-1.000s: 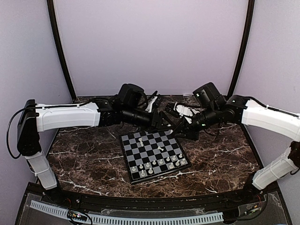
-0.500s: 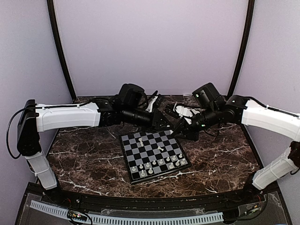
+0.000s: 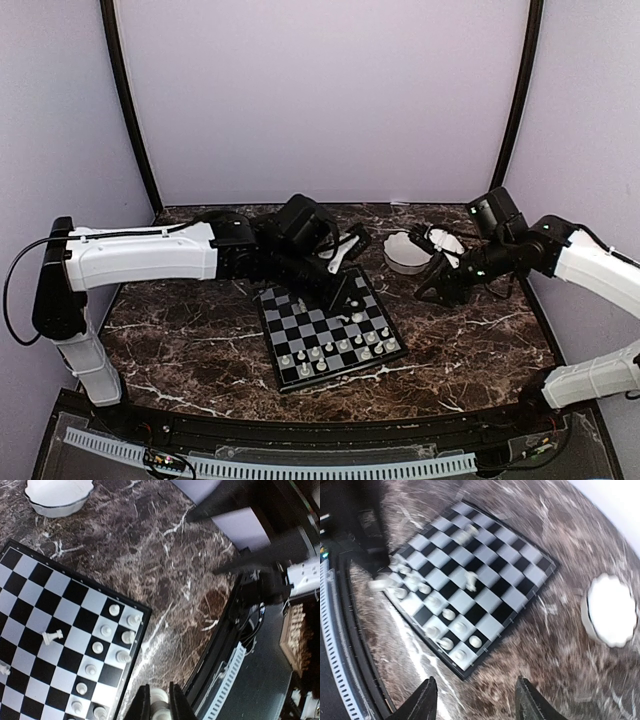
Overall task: Set up the chess pieces on the board
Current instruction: Place the queen at d1.
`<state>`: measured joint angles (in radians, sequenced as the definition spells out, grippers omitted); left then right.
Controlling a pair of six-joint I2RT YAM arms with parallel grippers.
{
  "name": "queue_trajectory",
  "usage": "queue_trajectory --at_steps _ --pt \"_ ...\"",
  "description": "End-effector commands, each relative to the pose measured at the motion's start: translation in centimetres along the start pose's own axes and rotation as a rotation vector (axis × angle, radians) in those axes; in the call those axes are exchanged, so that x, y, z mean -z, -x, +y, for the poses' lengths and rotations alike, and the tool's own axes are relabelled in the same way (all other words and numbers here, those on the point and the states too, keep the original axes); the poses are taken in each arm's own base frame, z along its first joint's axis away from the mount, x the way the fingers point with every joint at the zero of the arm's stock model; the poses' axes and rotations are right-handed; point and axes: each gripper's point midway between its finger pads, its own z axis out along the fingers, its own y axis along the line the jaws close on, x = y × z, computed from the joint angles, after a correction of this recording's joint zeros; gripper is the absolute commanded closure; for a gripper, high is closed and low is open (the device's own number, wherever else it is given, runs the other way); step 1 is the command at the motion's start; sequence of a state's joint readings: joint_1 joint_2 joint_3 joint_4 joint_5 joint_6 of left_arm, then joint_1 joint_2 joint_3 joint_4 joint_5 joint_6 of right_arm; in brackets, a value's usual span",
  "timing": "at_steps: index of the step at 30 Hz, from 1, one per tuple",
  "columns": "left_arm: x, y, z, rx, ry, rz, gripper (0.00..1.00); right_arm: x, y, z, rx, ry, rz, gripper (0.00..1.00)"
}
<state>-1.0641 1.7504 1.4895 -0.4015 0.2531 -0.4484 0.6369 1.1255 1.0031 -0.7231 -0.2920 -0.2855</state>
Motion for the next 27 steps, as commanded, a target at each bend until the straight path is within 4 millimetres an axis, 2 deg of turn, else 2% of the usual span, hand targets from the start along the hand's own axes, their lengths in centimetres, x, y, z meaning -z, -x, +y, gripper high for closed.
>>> queue_trajectory --at_steps 1,4,12,18,27 --pt "-0.4 -2.9 0.8 -0.155 0.132 0.085 0.89 -1.4 -2.7 -3.4 -0.181 -0.036 0.046 0.46" --pt "-1.2 -3.7 0.9 -0.175 0.162 0.103 0.90 -1.5 -3.1 -4.5 -0.234 -0.044 0.033 0.46" --pt "-3.6 -6.3 3.1 -0.173 0.246 0.170 0.90 -1.2 -3.2 -4.0 -0.263 -0.026 0.012 0.46" --pt "-4.1 -7.8 4.9 -0.182 0.314 0.204 0.90 -1.5 -3.1 -4.0 -0.270 -0.018 0.011 0.47" --pt "-5.1 -9.7 5.6 -0.207 0.315 0.247 0.90 -2.0 -2.7 -4.4 -0.261 -0.009 0.018 0.47"
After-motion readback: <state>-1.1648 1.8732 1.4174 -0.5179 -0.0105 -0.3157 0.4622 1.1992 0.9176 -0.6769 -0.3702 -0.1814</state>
